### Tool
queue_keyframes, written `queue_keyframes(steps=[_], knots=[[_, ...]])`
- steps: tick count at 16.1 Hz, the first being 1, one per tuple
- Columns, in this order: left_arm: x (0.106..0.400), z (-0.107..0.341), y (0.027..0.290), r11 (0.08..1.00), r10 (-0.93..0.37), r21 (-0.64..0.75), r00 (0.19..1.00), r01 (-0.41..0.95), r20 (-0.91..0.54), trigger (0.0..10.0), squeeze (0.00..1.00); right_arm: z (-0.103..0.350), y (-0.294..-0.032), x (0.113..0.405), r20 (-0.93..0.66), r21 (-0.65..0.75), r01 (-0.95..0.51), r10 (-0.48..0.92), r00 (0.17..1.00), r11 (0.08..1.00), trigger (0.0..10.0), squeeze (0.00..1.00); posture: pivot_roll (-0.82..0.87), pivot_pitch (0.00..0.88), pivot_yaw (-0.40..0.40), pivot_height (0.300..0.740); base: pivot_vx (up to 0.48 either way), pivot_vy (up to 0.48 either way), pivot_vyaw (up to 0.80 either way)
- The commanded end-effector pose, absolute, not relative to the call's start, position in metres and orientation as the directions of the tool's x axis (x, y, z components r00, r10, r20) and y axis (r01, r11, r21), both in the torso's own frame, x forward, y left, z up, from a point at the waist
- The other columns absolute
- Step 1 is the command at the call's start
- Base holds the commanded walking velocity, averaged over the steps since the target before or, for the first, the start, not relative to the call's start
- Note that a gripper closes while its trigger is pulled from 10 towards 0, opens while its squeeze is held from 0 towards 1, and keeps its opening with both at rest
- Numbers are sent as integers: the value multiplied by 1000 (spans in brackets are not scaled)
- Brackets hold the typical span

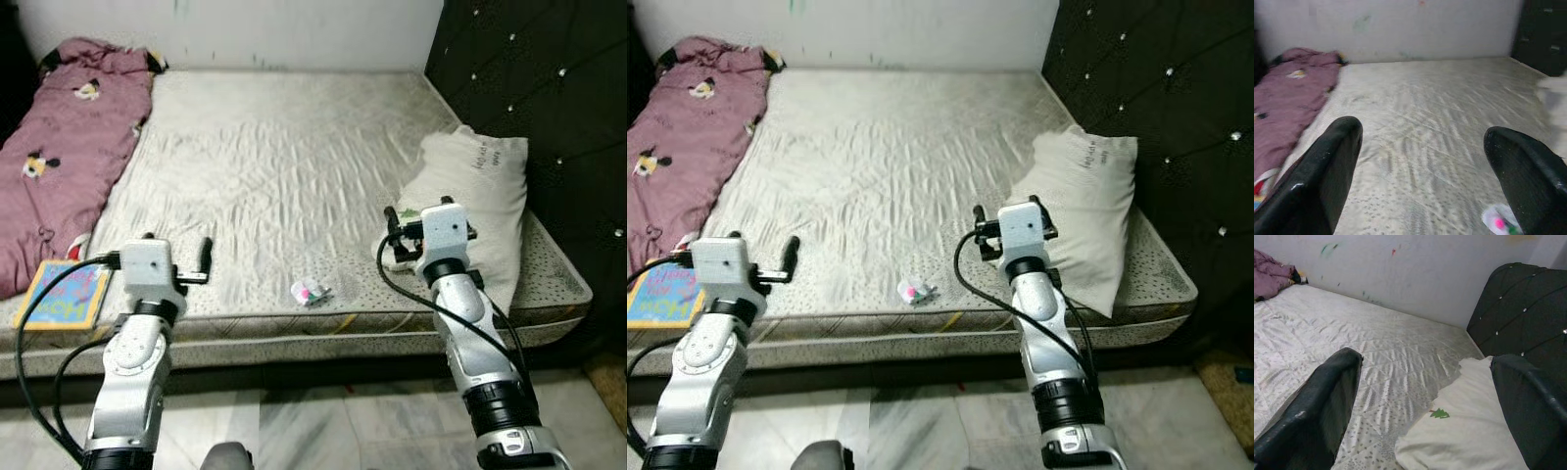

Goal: Clean up the room

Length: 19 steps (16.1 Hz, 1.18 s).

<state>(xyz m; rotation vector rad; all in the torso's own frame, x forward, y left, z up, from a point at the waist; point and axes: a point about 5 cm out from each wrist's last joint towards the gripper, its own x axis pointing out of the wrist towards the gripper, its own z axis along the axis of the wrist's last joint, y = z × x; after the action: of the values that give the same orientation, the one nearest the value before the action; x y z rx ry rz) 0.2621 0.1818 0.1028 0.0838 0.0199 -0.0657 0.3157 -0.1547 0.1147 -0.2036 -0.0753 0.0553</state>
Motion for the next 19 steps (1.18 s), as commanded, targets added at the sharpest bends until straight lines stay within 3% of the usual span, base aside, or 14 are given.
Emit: queue_keyframes(steps=[1, 3, 5, 7, 11, 15, 19], knots=[[265, 111, 177, 989, -99, 111, 995, 97, 10, 10000, 0, 119, -154, 318, 81, -182, -48, 63, 995, 982, 10000, 0, 87, 0, -72, 740, 0, 0, 0], [269, 117, 177, 990, -79, 118, 996, 73, 46, 10000, 0, 120, -151, 317, 89, -181, -58, 75, 993, 982, 10000, 0, 78, 0, -67, 740, 0, 0, 0], [259, 115, 188, 986, 99, 126, 990, -112, 105, 10000, 0, 113, -160, 299, 85, -167, -34, 49, 995, 985, 10000, 0, 40, 0, -30, 740, 0, 0, 0], [256, 111, 195, 980, 163, 99, 983, -172, 87, 10000, 0, 114, -168, 297, 99, -164, -2, 19, 995, 987, 10000, 0, 49, 0, -21, 740, 0, 0, 0], [280, 131, 185, 984, 66, 157, 986, -90, 155, 10000, 0, 128, -179, 301, 154, -162, 62, -37, 987, 985, 10000, 0, 32, 0, -6, 740, 0, 0, 0], [274, 123, 188, 983, 118, 126, 984, -135, 135, 10000, 0, 130, -190, 284, 135, -129, 94, -76, 988, 987, 10000, 0, -1, 0, -10, 740, 0, 0, 0], [278, 116, 180, 986, 76, 142, 991, -91, 112, 10000, 0, 124, -179, 288, 107, -185, 29, -10, 994, 982, 10000, 0, 5, 0, -13, 740, 0, 0, 0]])
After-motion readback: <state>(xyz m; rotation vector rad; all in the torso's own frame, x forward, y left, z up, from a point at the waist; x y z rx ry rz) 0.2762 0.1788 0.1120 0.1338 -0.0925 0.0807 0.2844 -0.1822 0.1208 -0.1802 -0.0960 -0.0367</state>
